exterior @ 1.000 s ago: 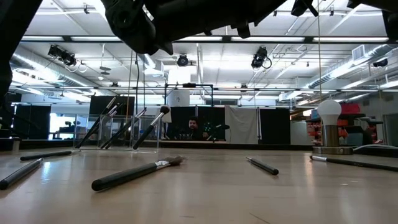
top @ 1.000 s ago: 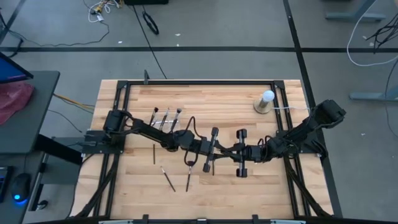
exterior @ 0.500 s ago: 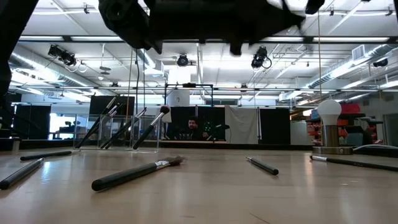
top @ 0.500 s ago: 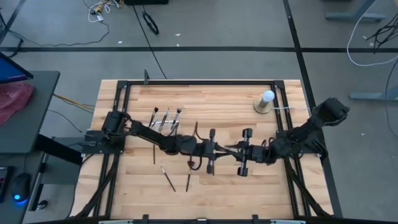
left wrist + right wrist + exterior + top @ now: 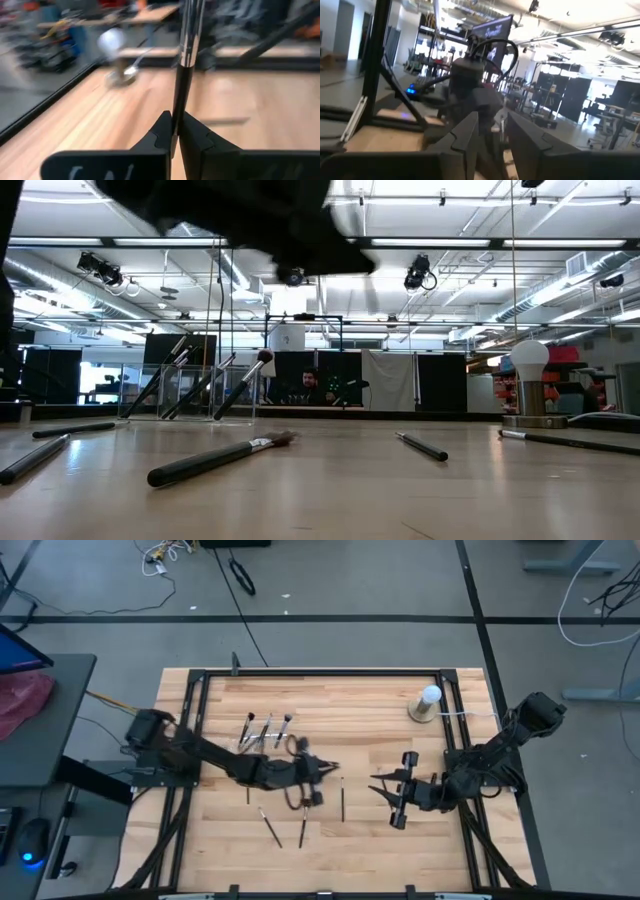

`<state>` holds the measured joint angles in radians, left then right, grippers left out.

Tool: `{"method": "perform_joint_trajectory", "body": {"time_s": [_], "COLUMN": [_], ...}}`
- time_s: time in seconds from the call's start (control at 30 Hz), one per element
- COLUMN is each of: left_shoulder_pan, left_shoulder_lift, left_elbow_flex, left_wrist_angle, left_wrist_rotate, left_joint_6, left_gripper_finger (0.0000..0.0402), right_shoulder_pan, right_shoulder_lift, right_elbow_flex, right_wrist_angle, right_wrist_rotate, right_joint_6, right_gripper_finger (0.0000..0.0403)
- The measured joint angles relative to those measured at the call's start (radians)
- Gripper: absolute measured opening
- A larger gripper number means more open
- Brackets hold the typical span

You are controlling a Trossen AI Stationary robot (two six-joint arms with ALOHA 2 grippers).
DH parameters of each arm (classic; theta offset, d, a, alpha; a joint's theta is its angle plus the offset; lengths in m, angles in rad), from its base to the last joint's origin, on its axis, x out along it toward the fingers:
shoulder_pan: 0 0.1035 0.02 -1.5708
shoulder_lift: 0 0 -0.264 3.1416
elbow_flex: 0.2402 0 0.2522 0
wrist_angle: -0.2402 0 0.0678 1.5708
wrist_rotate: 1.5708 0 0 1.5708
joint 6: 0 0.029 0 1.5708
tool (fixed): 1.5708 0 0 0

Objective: Pick & Place Makeup Brushes
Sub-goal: Put the black eyeshadow brush into the transparent organizer

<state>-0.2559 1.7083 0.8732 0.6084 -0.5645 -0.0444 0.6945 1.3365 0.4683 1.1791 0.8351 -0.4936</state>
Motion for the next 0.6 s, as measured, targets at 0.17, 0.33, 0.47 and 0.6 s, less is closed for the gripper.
{"method": "perform_joint_trajectory", "body": {"time_s": [0.17, 0.33, 0.47, 0.6], "left_shoulder_pan": [0.031, 0.131, 0.227, 0.317], "left_shoulder_lift": [-0.205, -0.379, -0.423, -0.411], "left_elbow_flex": [-0.193, -0.247, -0.220, -0.204], "left_wrist_angle": [-0.091, -0.382, -0.609, -0.705], "left_wrist_rotate": [-0.184, -0.207, -0.148, -0.032], "left_joint_6": [-0.130, -0.337, -0.405, -0.424], "left_gripper_finger": [0.0017, 0.0017, 0.0017, 0.0017], "right_shoulder_pan": [-0.015, -0.042, -0.065, -0.080], "right_shoulder_lift": [0.000, 0.000, 0.000, 0.000], "right_elbow_flex": [0.000, 0.000, 0.000, 0.000], "right_wrist_angle": [-0.050, -0.060, -0.068, -0.085], "right_wrist_rotate": [-0.004, -0.012, -0.017, -0.022], "right_joint_6": [0.045, 0.075, 0.110, 0.145], "right_gripper_finger": [0.0105, 0.0102, 0.0102, 0.0102]}}
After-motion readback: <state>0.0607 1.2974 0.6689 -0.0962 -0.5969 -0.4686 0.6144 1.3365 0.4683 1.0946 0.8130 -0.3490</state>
